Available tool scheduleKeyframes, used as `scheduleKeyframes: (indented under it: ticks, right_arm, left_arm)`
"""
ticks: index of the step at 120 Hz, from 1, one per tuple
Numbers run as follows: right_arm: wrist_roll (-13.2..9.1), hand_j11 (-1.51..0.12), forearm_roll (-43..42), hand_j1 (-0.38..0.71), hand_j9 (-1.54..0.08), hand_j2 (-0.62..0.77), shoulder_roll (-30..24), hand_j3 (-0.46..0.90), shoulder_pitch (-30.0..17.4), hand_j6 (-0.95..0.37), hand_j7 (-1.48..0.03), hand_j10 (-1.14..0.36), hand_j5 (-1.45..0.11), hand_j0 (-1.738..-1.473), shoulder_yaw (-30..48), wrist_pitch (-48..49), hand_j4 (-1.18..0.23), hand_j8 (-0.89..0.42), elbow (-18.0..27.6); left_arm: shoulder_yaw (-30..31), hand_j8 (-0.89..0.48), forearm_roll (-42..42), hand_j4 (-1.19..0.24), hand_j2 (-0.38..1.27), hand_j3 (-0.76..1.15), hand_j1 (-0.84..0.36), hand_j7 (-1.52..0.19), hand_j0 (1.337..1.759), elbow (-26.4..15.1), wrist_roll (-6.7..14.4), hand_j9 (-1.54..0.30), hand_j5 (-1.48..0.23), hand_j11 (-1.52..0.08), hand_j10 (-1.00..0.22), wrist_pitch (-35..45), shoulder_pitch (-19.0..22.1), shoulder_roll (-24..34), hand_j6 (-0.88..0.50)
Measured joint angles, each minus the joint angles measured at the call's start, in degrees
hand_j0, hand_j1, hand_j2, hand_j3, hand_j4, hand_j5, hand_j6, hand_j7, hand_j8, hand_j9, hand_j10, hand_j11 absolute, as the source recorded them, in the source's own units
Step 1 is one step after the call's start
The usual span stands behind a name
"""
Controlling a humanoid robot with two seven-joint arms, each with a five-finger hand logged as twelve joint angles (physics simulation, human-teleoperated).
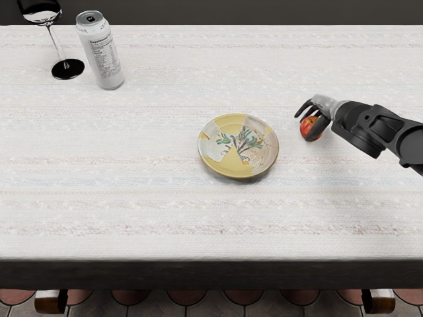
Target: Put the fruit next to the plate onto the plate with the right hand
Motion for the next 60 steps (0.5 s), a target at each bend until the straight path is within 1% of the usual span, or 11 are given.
scheduleKeyframes:
  ticks: [40, 51, 60]
  right_arm:
    - [-0.28, -0.70, 3.40, 0.22, -0.70, 0.03, -0.42, 0.00, 1.33, -0.53, -0.69, -0.45, -0.69, -1.656, 0.11, 1.40, -0.53, -0.40, 0.83]
    - [-0.42, -0.70, 5.12, 0.22, -0.71, 0.04, -1.33, 0.00, 2.33, -0.54, -0.69, -0.46, -0.70, -1.657, 0.15, 2.17, -0.53, -0.41, 2.56]
    - [-0.49, -0.71, 6.80, 0.22, -0.71, 0.05, -3.33, 0.00, 3.00, -0.54, -0.70, -0.46, -0.71, -1.657, 0.16, 2.52, -0.53, -0.41, 5.18]
  left_arm:
    - [0.00, -0.23, 0.01, -0.23, 0.05, 0.00, 0.07, -0.30, 1.658, 0.00, 0.00, -0.30, -0.30, -0.30, -0.23, 0.00, 0.00, 0.00, -0.23]
    - [0.00, -0.23, 0.01, -0.23, 0.05, 0.00, 0.07, -0.30, 1.658, 0.00, 0.00, -0.30, -0.30, -0.30, -0.23, 0.00, 0.00, 0.00, -0.23]
    - [0.00, -0.23, 0.01, -0.23, 0.05, 0.00, 0.07, -0.30, 1.658, 0.00, 0.00, -0.30, -0.30, -0.30, -0.23, 0.00, 0.00, 0.00, -0.23]
